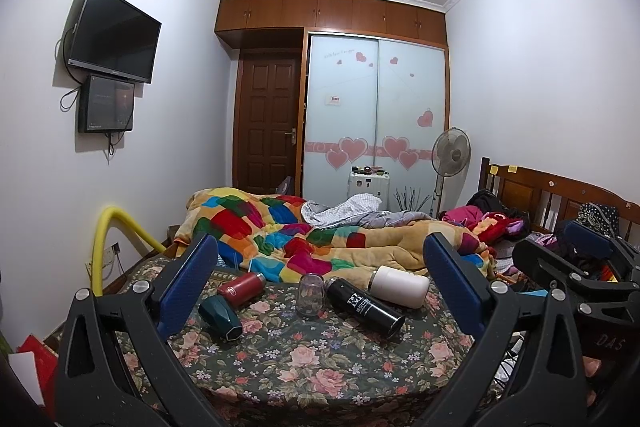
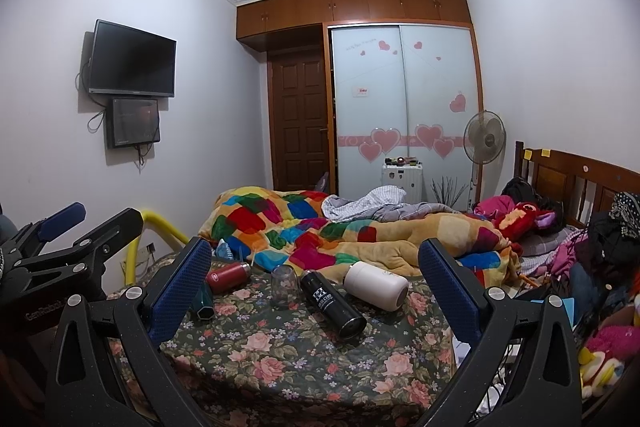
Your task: Flip cup upright
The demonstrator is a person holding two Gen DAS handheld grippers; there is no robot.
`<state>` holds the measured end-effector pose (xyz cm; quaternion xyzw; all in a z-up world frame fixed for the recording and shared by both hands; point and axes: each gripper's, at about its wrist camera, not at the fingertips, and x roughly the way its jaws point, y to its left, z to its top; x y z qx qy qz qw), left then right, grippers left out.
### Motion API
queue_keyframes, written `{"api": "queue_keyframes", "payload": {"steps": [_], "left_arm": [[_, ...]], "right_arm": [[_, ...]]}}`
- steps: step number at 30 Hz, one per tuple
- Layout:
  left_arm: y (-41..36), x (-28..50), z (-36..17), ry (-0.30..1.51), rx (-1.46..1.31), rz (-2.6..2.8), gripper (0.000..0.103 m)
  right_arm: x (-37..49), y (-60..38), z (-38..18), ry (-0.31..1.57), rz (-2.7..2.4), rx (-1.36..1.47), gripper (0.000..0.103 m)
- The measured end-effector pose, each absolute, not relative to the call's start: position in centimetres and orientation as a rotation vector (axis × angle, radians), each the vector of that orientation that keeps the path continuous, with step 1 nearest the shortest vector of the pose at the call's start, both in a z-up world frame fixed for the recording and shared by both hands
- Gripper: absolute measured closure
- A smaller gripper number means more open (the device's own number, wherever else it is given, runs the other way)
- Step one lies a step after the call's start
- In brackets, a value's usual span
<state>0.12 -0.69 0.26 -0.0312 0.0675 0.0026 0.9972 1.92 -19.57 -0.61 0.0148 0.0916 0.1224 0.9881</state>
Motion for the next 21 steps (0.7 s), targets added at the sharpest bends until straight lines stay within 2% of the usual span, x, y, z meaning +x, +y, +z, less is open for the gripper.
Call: {"api": "queue_keyframes", "payload": {"steps": [21], "left_arm": [[-0.14, 0.24, -0.14, 0.136, -0.07, -0.001, 0.0]], "right_arm": [[1.67, -19.25, -0.34, 0.176, 0.247, 0.02, 0.0]]}}
